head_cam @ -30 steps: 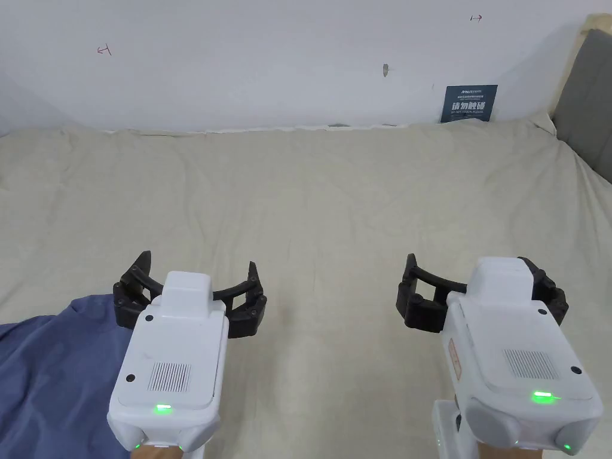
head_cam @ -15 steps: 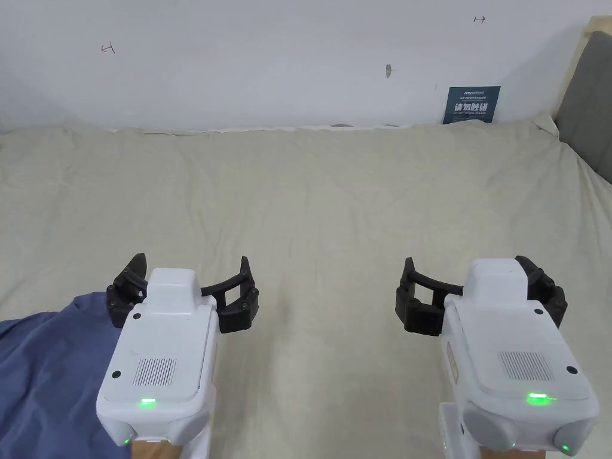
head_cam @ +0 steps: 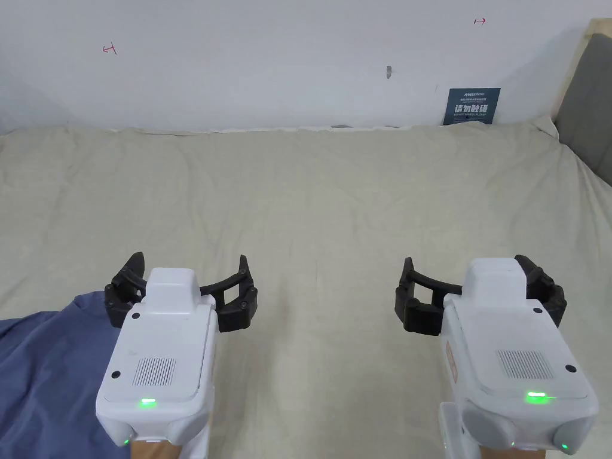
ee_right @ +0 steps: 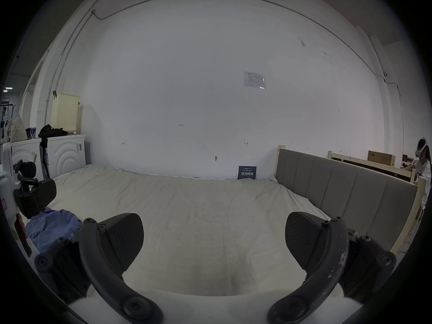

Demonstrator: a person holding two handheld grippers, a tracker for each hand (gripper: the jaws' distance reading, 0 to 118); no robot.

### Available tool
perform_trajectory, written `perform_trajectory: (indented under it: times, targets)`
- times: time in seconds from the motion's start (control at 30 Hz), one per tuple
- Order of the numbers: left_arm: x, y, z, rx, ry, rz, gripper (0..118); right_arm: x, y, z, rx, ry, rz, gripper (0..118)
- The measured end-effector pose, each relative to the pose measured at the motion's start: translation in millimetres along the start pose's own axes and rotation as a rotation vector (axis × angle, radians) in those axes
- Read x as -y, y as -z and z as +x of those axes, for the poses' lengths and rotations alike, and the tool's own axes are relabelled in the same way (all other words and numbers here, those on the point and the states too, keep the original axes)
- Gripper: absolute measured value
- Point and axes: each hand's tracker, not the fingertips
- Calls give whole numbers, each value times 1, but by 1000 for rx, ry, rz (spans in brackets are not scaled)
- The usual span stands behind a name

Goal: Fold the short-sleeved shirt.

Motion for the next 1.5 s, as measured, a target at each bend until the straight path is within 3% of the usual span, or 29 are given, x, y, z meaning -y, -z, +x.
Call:
perform_trajectory:
  times: [0.23,0.3,0.37,0.43,0.47,0.8,0.97,1.5]
  targets:
    - [-2,-2,1,2,-6,4,118,0,-1,0,4,-10,-4,118]
    - [-2,-3,0,2,-23,3,111,0,-1,-1,7,-15,-8,103]
    - [-3,-4,1,4,-40,1,87,0,-1,-1,6,-21,-18,76]
    - [-4,-5,1,20,-57,-2,22,0,-1,0,7,-20,-22,19]
    - [-5,-5,2,19,-55,-4,0,0,-1,0,11,-21,-22,1]
    - [-7,-4,-4,21,-56,-26,0,-6,-1,4,5,-23,-9,1]
    - [-4,-9,-28,-36,-55,-35,0,-11,7,-15,-53,-30,-4,1]
    - [11,-91,-204,-471,-49,-110,0,-20,8,-190,-479,-60,31,1]
